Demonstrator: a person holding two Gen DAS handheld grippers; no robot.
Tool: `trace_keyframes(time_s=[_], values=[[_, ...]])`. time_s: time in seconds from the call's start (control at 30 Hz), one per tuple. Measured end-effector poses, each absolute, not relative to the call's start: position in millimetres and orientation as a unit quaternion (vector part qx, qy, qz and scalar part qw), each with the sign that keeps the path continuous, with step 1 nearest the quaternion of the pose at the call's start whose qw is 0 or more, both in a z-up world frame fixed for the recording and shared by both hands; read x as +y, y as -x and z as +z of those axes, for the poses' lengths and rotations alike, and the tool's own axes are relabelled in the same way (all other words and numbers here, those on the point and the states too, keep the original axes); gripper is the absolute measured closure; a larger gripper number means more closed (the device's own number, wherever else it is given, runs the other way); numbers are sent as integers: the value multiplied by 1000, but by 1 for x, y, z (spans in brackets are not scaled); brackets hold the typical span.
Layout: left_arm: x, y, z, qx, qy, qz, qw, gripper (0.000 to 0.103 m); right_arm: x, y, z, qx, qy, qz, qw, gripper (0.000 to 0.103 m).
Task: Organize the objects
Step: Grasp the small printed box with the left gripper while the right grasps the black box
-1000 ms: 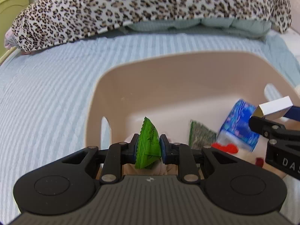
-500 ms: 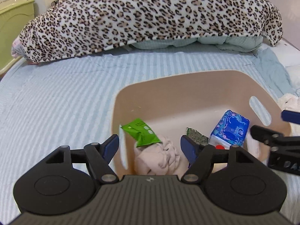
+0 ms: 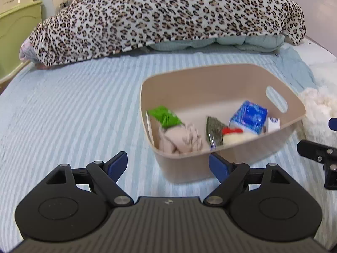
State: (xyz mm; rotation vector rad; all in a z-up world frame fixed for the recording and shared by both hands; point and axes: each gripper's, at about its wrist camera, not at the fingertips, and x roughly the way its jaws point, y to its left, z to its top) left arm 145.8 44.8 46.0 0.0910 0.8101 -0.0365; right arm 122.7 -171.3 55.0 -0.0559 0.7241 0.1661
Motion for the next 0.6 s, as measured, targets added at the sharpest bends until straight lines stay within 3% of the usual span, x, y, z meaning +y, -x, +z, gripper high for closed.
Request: trace_keyframes(time_s=[0.6], values=[[57,-135,-25,452,-63,-4,890,18,-126,-112,-24,436,73,121,889,4]])
